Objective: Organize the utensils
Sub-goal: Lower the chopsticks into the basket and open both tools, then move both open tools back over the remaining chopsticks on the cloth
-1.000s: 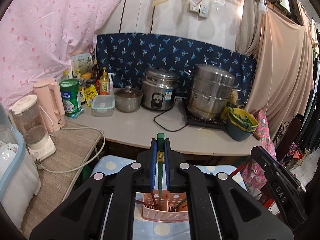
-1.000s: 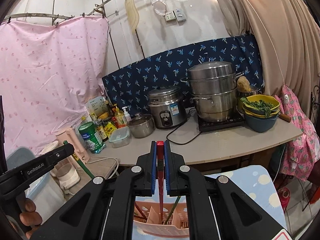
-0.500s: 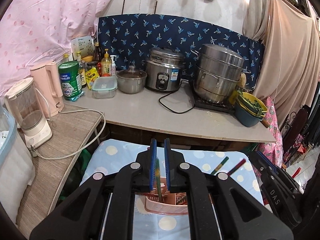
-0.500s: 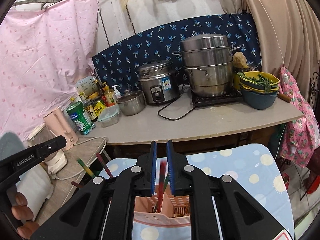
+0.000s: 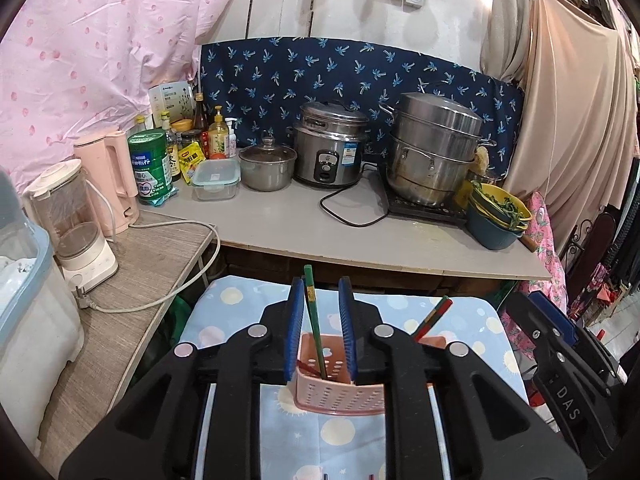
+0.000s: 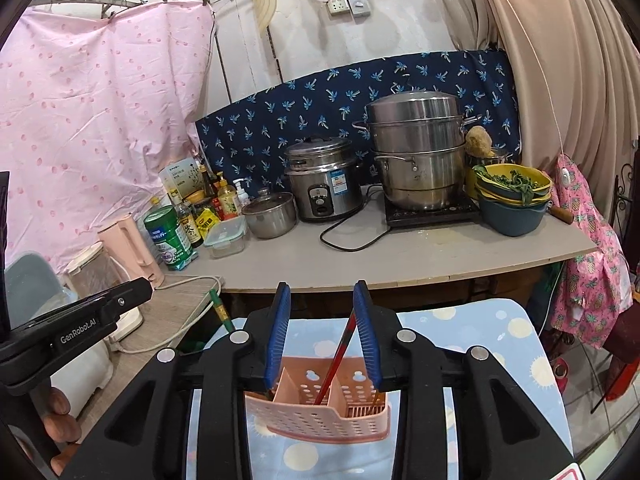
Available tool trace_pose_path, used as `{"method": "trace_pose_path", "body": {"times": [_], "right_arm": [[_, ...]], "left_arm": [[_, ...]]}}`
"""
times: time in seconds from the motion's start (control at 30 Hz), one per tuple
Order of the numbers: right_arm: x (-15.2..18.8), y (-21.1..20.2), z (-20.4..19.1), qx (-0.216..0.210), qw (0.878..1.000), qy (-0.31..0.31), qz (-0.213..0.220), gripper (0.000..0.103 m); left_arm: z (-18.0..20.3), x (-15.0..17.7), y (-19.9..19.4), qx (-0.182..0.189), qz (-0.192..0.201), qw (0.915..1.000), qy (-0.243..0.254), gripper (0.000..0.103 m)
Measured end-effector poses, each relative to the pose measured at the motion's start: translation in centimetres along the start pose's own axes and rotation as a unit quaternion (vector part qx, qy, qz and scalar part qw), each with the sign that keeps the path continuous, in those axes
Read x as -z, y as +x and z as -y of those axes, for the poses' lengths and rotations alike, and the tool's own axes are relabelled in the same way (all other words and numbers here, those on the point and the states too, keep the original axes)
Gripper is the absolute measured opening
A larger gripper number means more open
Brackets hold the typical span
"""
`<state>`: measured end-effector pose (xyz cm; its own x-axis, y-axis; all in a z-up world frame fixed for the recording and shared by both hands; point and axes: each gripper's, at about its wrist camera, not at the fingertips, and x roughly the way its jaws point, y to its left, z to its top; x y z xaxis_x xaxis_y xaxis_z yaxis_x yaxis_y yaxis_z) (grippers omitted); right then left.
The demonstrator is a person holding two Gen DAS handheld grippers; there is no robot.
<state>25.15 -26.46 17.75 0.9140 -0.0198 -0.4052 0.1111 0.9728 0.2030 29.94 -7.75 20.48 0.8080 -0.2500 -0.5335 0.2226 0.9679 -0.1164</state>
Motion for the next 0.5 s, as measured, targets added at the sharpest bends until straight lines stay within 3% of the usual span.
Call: {"method": "trace_pose_path", "body": {"times": [0.27,0.5], "right_arm": [[2.2,-4.0,-0.9,0.003,1.000,-0.020,0.003,0.035],[7.0,-7.7,-1.2,0.010,0.999,-0.040,-0.009,0.039]], "left_arm": [[0.4,2.5,-3.9,-0.002,0.008,0.9998,0.018,0.017],[-0.4,7.6,-5.8,-0.002,-0.018,0.9994,0.030,0.018]]}}
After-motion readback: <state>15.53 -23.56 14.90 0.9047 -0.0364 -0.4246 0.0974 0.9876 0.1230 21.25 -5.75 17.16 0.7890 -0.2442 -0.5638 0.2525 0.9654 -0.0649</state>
